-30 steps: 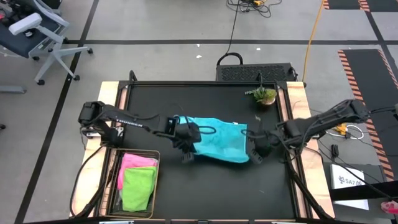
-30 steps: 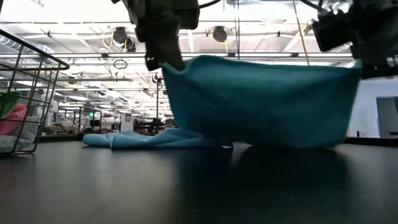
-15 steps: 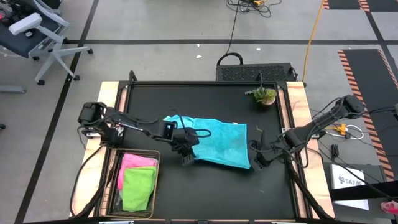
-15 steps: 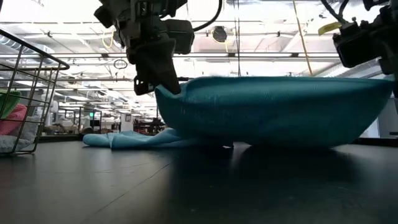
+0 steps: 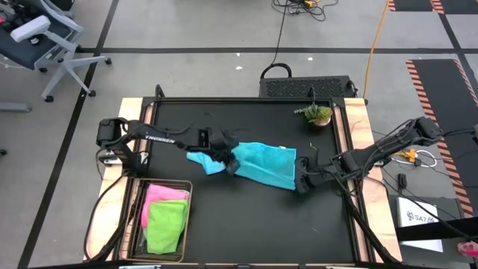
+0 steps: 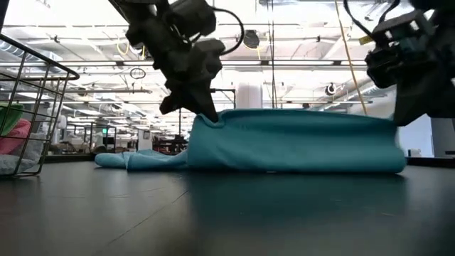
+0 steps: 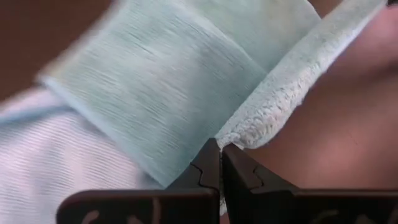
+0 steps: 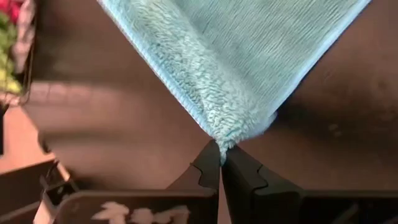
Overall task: Fold microfiber towels
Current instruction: Fold the right blue microfiber cloth
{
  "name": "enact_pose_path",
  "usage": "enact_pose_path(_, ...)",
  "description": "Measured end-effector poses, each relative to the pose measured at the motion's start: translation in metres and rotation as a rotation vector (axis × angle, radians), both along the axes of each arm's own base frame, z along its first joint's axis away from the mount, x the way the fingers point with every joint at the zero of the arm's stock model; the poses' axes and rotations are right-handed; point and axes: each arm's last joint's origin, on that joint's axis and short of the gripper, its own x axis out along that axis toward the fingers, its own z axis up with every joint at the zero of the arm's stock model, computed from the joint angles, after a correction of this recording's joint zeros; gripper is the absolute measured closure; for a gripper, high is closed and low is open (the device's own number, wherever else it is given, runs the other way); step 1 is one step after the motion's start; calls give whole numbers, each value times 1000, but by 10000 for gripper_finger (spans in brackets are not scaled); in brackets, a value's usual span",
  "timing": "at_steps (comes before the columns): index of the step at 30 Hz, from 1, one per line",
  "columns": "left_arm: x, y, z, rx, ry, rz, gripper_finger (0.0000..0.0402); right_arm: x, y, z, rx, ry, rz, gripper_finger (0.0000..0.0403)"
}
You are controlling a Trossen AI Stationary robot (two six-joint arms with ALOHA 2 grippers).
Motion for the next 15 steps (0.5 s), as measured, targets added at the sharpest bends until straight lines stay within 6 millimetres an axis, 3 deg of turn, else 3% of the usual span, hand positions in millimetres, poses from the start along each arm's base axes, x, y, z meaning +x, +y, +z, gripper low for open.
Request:
enact_pose_path(8, -4, 31, 0, 10, -2, 53, 397, 5, -27, -1, -90, 10, -79, 403)
enact_pose_path(15, -4, 39, 1, 26, -23, 45, 380, 9, -50, 0, -146, -8, -123, 403)
